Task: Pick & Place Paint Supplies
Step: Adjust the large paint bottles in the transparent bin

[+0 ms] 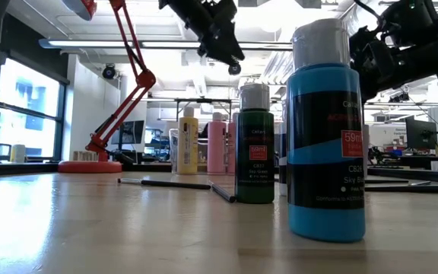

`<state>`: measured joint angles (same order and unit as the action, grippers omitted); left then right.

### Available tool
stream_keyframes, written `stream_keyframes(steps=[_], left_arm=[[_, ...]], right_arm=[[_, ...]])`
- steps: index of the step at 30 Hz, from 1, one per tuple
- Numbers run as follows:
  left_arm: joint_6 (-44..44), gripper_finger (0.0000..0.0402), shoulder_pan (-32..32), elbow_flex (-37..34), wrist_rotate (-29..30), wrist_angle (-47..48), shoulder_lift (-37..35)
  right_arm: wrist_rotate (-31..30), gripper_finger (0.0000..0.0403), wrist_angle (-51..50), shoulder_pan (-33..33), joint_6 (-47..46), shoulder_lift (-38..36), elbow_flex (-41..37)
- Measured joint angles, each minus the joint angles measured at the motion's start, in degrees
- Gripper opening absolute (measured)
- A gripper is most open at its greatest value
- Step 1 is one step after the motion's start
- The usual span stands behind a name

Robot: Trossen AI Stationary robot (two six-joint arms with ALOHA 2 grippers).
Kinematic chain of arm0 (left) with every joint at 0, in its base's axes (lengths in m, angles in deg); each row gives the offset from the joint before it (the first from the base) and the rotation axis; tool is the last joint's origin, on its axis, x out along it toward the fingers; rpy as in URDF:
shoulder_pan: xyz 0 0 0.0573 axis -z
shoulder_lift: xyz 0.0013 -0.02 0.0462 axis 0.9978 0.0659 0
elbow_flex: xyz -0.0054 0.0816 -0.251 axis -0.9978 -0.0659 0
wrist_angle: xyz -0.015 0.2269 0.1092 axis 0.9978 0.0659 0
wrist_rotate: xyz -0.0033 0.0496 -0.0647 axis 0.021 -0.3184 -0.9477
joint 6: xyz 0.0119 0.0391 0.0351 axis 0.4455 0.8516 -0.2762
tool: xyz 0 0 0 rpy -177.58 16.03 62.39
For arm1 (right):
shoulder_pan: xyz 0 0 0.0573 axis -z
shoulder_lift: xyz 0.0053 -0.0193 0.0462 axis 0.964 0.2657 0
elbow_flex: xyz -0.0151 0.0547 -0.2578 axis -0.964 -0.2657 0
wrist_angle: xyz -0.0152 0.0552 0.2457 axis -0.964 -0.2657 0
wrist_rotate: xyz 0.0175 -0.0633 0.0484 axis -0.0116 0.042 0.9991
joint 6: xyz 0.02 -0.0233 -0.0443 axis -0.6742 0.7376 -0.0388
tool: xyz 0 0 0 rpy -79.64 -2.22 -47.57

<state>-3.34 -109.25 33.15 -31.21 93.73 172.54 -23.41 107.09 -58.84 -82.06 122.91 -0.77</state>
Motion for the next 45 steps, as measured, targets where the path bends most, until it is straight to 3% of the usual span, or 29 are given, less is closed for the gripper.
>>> stream_keyframes(steps=[11,16,22,25,30,39,45], left_arm=[[-4.82,0.0258,2.28,-27.33,3.84,-22.04,-15.58],[-1.96,0.0258,3.79,-35.04,6.18,-28.10,-22.59],[-1.09,0.0258,5.91,-39.99,7.38,-29.12,-27.84],[-1.17,0.0258,5.87,-41.34,9.36,-25.14,-29.27],[-4.80,0.0258,5.79,-41.32,14.78,-17.96,-29.30],[-6.56,0.0258,5.82,-41.30,14.84,-11.49,-29.28],[-7.24,0.0258,5.84,-45.76,14.82,-18.37,-27.30]], right_arm=[[2.78,0.0002,-0.40,0.01,-1.20,0.00,0.00],[2.52,0.0002,-0.32,0.02,-1.20,0.00,0.00],[2.33,0.0002,0.03,0.01,-1.20,0.00,0.00],[2.32,0.0002,1.07,0.00,-1.20,0.00,0.00],[2.30,0.0002,1.91,0.00,-1.22,0.00,0.00],[2.30,0.0002,1.91,0.01,-1.24,0.00,0.00],[2.30,0.0002,1.86,0.02,-1.24,0.00,0.00]])
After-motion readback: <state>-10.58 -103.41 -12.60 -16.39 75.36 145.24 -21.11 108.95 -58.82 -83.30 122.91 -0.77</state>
